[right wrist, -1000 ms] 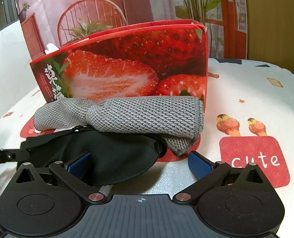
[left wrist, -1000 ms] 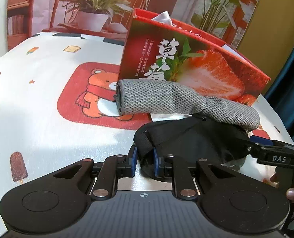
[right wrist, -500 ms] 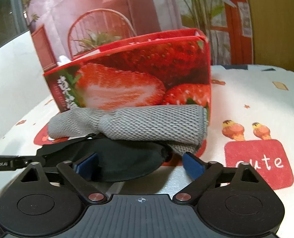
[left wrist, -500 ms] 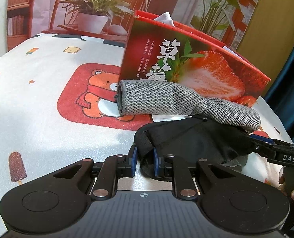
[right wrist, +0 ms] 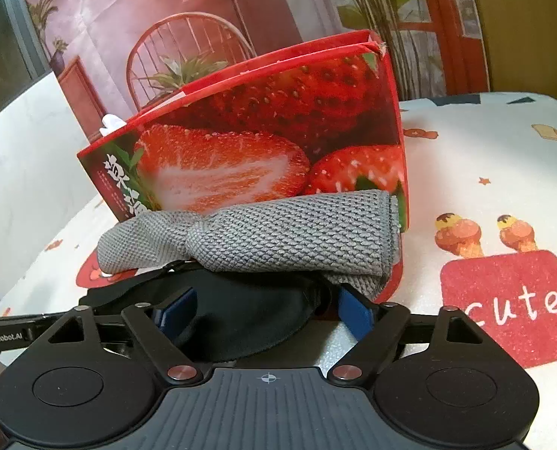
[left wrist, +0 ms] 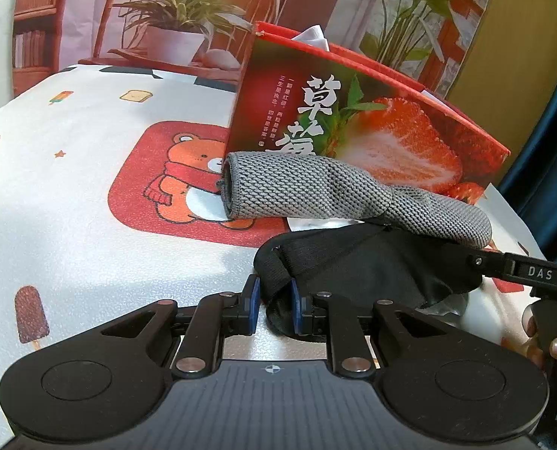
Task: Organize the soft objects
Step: 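Close both grippers on the black cloth, then lift the black cloth with both grippers up over the red box, then lower the black cloth into the box and open both grippers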
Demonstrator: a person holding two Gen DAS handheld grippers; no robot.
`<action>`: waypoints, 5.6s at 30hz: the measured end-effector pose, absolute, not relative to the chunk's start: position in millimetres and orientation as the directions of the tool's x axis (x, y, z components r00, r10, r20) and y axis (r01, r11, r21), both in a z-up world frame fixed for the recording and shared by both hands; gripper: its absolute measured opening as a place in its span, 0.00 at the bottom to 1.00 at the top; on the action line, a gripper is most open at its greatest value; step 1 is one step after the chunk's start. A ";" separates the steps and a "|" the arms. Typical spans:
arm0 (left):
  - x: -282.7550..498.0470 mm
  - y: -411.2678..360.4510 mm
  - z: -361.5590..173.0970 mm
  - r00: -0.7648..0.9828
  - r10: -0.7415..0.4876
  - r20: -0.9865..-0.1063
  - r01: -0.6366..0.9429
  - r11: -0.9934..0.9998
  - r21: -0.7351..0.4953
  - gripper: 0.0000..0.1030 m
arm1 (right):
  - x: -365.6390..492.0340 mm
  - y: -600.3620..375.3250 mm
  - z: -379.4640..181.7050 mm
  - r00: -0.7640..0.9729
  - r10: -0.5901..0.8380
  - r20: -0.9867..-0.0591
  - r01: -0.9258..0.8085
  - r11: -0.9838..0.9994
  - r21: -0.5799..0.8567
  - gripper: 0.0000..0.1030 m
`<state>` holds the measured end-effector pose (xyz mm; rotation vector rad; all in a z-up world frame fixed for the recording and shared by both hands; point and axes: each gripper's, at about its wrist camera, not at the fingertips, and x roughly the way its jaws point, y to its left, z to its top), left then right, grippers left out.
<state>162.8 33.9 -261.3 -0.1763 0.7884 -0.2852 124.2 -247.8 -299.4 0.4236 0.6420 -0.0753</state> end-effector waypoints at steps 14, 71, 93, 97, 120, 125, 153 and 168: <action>154.5 40.4 -245.7 0.724 -0.297 -0.622 0.169 0.952 -0.256 0.12 | 90.2 -246.7 -289.6 0.836 0.024 -0.548 0.214 0.906 0.366 0.14; 155.7 61.9 -218.9 0.790 -0.240 -0.564 0.094 0.957 -0.275 0.09 | 110.5 -219.4 -279.4 0.806 0.084 -0.585 0.167 0.917 0.362 0.36; 153.5 53.7 -262.9 0.691 -0.266 -0.672 0.090 0.954 -0.286 0.09 | 125.6 -249.1 -305.7 0.827 0.150 -0.541 0.217 0.804 0.554 0.21; 152.8 53.2 -261.2 0.693 -0.263 -0.671 0.093 0.956 -0.279 0.09 | 117.4 -245.6 -301.3 0.833 0.139 -0.536 0.212 0.815 0.540 0.11; 131.9 37.0 -169.4 0.864 -0.292 -0.410 0.223 0.952 -0.209 0.09 | 79.8 -244.9 -198.4 0.948 0.068 -0.310 0.079 0.897 0.436 0.05; 150.5 27.3 -131.5 0.893 -0.309 -0.327 0.265 0.949 -0.173 0.09 | 96.1 -257.0 -163.2 0.966 0.056 -0.252 0.049 0.918 0.393 0.05; 314.8 -35.7 -173.0 0.798 -0.236 -0.554 0.286 0.958 0.005 0.09 | 223.1 -297.6 -204.8 0.883 -0.064 -0.465 0.169 0.968 0.187 0.05; 272.8 -24.8 -149.3 0.797 -0.308 -0.520 0.373 0.928 0.022 0.92 | 177.3 -291.7 -199.3 0.916 -0.142 -0.376 0.217 0.962 0.168 0.71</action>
